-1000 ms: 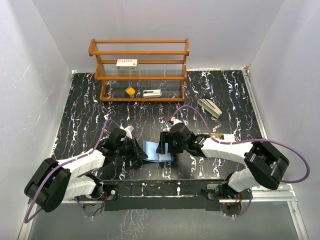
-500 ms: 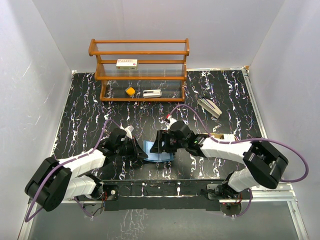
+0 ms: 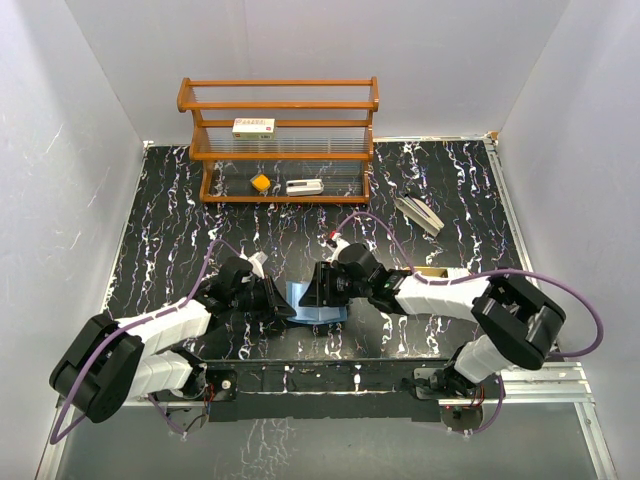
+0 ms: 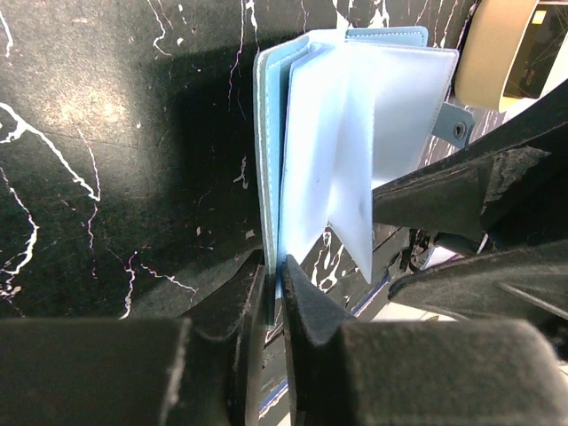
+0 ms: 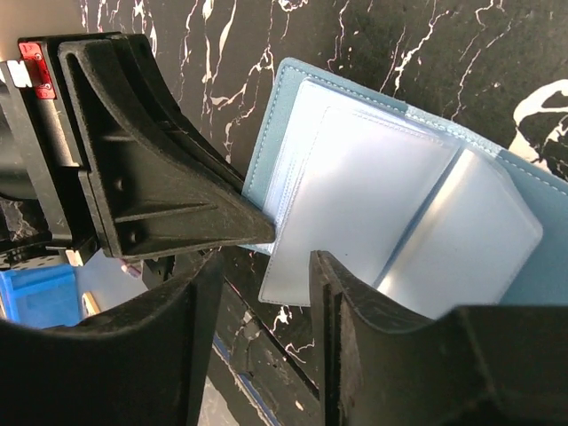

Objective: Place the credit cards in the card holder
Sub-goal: Open the card holder at the center of the board.

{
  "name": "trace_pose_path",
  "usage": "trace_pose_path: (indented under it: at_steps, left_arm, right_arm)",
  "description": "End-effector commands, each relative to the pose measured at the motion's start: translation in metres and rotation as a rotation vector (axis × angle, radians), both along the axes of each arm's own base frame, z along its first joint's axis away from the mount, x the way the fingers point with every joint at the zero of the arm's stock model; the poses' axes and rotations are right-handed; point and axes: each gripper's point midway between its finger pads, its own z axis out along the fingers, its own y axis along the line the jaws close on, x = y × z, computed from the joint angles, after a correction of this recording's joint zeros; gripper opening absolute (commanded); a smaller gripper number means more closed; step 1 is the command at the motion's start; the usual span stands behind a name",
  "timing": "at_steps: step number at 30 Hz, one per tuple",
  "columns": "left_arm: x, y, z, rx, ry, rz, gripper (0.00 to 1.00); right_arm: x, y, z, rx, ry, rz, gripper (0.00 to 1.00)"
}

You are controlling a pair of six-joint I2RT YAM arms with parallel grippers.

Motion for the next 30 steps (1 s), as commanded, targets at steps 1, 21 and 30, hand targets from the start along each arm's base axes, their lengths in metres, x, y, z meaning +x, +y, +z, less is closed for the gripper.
trace_pose_path:
  at_steps: [1, 21, 30]
  left_arm:
    - [-0.004, 0.0, -0.001, -0.001, 0.009, -0.01, 0.14]
    - [0.002, -0.008, 0.011, -0.068, -0.043, -0.01, 0.43]
    - [0.003, -0.01, 0.009, -0.077, -0.043, -0.018, 0.49]
  right_arm:
    - [0.009, 0.012, 0.009, 0.062, -0.039, 0.003, 0.38]
    - [0.018, 0.002, -0.042, -0.06, 0.024, -0.083, 0.15]
    - [0.02, -0.003, -0.049, -0.095, 0.021, -0.098, 0.15]
